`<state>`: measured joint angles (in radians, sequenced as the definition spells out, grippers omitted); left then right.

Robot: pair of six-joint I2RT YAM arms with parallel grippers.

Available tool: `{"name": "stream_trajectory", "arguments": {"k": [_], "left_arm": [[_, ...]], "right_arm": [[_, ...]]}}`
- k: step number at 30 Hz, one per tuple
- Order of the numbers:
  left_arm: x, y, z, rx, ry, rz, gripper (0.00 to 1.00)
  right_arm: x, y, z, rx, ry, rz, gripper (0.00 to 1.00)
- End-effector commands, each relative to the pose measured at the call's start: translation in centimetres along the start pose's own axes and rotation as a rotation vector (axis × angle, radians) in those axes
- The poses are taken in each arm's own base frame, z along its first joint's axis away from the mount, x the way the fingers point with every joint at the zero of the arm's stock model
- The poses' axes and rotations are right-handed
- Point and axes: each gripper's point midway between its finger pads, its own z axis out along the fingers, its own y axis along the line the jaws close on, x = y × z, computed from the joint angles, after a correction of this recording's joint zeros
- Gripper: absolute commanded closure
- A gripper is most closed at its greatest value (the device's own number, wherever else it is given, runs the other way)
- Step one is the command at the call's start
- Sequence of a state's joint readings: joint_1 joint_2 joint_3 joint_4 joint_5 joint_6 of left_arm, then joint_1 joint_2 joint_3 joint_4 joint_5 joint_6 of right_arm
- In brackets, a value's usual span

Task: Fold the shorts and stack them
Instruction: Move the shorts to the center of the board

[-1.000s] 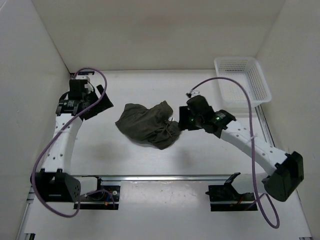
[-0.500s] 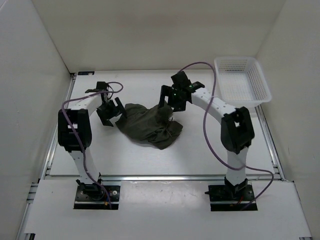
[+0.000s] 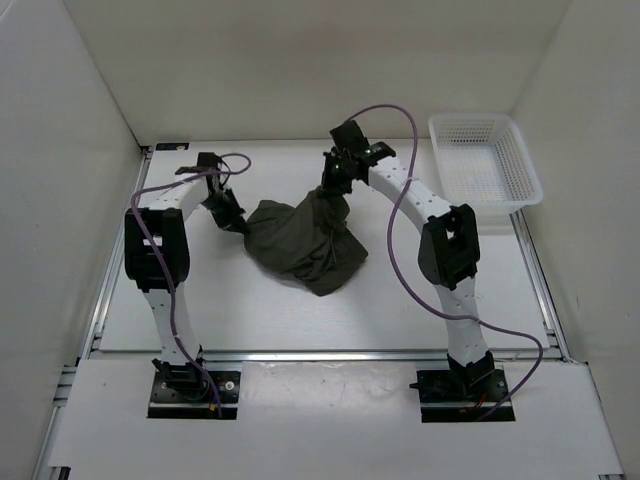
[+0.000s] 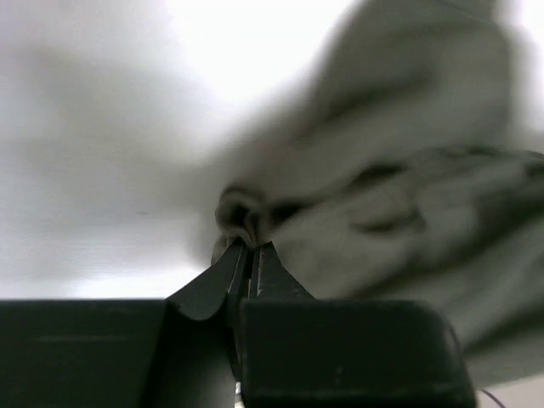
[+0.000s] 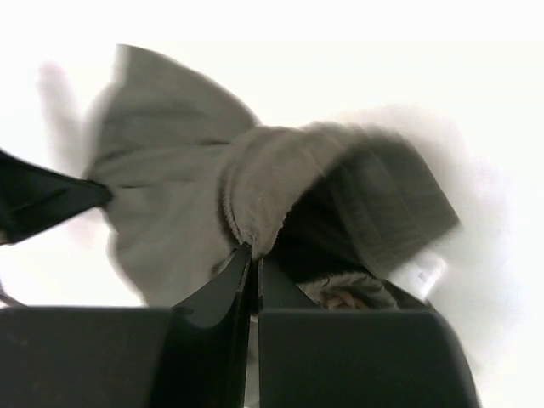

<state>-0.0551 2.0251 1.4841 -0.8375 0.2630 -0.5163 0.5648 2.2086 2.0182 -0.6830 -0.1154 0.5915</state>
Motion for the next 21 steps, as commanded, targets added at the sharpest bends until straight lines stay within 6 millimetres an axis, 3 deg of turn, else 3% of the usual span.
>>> {"name": "stream_trajectory", "arguments": {"k": [1, 2, 3, 4, 5, 6, 8, 9, 10, 11, 12, 13, 14, 15, 16, 17, 18, 19, 20, 21], "left_arm": [[-4.4, -5.2, -6.9, 0.153, -0.154, 0.043, 0.9], [-6.6, -7.9, -10.7, 0.217, -0.242, 0.063, 0.9], [-7.7, -8.4, -12.7, 0.235, -0.283, 0.065, 0.9], [-8.3, -9.6, -15.1, 0.264, -0.328, 0.067, 0.9], [-9.1, -11.5, -19.7, 0.317, -0.415, 0.089, 0.9], [-9.3, -12.3, -22.0, 0.342, -0.459, 0.105, 0.9], [-8.9, -13.9, -26.7, 0.414, -0.543, 0.114, 0.9], [-7.9, -14.2, -29.4, 0.441, -0.589, 0.132, 0.9], [-7.3, -14.2, -30.5, 0.455, -0.604, 0.129, 0.9], [-6.3, -14.6, -31.2, 0.47, -0.613, 0.146, 0.9], [-4.9, -13.6, -31.8, 0.457, -0.626, 0.129, 0.9], [-3.8, -13.7, -31.7, 0.465, -0.629, 0.132, 0.9], [-2.5, -13.6, -31.3, 0.463, -0.623, 0.143, 0.88], [-0.1, -12.0, -29.4, 0.437, -0.582, 0.123, 0.8], [1.0, -11.2, -28.2, 0.422, -0.573, 0.109, 0.63], [1.9, -10.7, -27.3, 0.417, -0.57, 0.116, 0.21], [4.1, -9.0, -23.1, 0.361, -0.481, 0.094, 0.03], [5.5, -8.1, -22.7, 0.352, -0.474, 0.098, 0.0], [6.0, -7.0, -21.4, 0.322, -0.463, 0.086, 0.0], [7.4, -5.5, -18.7, 0.274, -0.404, 0.077, 0.0]], "right_arm": [[-9.3, 3.2, -7.4, -0.102, -0.269, -0.077, 1.0], [-11.0, 3.5, -9.2, -0.115, -0.32, -0.097, 1.0], [-14.0, 5.3, -13.3, -0.165, -0.433, -0.124, 1.0], [-15.7, 5.2, -15.8, -0.183, -0.491, -0.119, 1.0], [-16.6, 5.5, -17.9, -0.205, -0.533, -0.14, 1.0], [-18.1, 6.1, -22.2, -0.236, -0.626, -0.178, 1.0], [-18.8, 7.1, -26.0, -0.264, -0.711, -0.24, 1.0], [-18.3, 8.1, -29.9, -0.279, -0.777, -0.33, 1.0], [-17.3, 7.5, -29.3, -0.266, -0.75, -0.353, 1.0], [-16.9, 7.7, -30.2, -0.275, -0.769, -0.388, 1.0], [-15.3, 8.7, -33.5, -0.296, -0.817, -0.464, 1.0], [-13.0, 7.1, -30.2, -0.267, -0.729, -0.469, 1.0], [-11.6, 6.5, -29.7, -0.241, -0.718, -0.483, 1.0], [-10.0, 7.1, -32.9, -0.231, -0.803, -0.511, 1.0], [-6.6, 3.5, -27.6, -0.141, -0.693, -0.504, 1.0], [-4.8, 1.9, -26.5, -0.09, -0.68, -0.491, 0.84], [-2.9, 1.3, -28.2, -0.072, -0.738, -0.489, 0.52], [-1.0, -1.2, -26.8, 0.002, -0.709, -0.455, 0.21], [2.1, -6.5, -23.1, 0.147, -0.631, -0.358, 0.04], [4.3, -8.3, -23.4, 0.182, -0.612, -0.316, 0.0]]}}
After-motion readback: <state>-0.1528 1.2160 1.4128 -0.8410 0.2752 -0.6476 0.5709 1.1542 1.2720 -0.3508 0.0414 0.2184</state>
